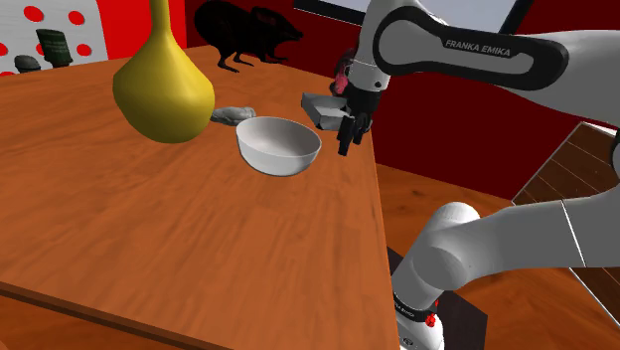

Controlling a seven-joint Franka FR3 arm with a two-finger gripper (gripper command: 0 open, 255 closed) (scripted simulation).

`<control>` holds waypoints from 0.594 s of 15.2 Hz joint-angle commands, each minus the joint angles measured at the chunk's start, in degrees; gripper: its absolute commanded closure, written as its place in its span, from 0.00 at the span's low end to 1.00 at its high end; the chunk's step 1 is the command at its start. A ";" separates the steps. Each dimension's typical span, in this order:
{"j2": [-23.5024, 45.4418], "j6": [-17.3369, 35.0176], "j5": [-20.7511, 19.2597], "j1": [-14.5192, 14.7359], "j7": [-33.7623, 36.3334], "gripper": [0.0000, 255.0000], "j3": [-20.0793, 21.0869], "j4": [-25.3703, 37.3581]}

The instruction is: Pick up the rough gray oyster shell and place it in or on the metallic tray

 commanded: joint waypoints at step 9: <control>18.32 3.51 2.48 4.73 -9.78 0.00 -1.55 14.74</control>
